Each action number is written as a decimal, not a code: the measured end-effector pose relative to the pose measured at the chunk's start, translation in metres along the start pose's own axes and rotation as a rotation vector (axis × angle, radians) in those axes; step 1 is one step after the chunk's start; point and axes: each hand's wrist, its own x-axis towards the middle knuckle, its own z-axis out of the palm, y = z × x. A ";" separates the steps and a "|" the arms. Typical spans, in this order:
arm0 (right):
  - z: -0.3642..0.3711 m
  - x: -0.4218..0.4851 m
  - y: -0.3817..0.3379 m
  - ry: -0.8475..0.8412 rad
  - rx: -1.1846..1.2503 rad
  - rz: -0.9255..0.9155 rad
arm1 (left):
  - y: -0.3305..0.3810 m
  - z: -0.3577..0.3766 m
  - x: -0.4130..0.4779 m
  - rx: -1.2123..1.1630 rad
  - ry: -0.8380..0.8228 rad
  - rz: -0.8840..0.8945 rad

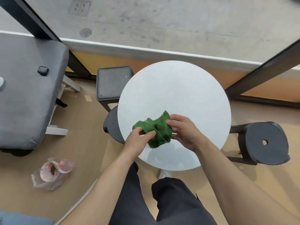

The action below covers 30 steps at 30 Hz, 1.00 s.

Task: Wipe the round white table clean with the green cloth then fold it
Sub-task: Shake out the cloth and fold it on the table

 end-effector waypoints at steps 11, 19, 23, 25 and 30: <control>0.008 -0.063 -0.089 0.075 -0.078 -0.241 | 0.095 0.014 -0.037 0.070 -0.082 0.532; 0.004 -0.083 -0.152 0.024 0.008 -0.312 | 0.155 0.016 -0.024 0.231 -0.117 0.658; -0.011 -0.080 -0.185 0.042 0.220 -0.385 | 0.163 0.027 -0.001 0.405 -0.223 0.620; -0.019 -0.077 -0.200 0.043 0.282 -0.411 | 0.166 0.031 0.015 0.436 -0.184 0.601; -0.044 -0.062 -0.230 0.127 0.371 -0.476 | 0.186 0.023 0.057 0.327 -0.149 0.572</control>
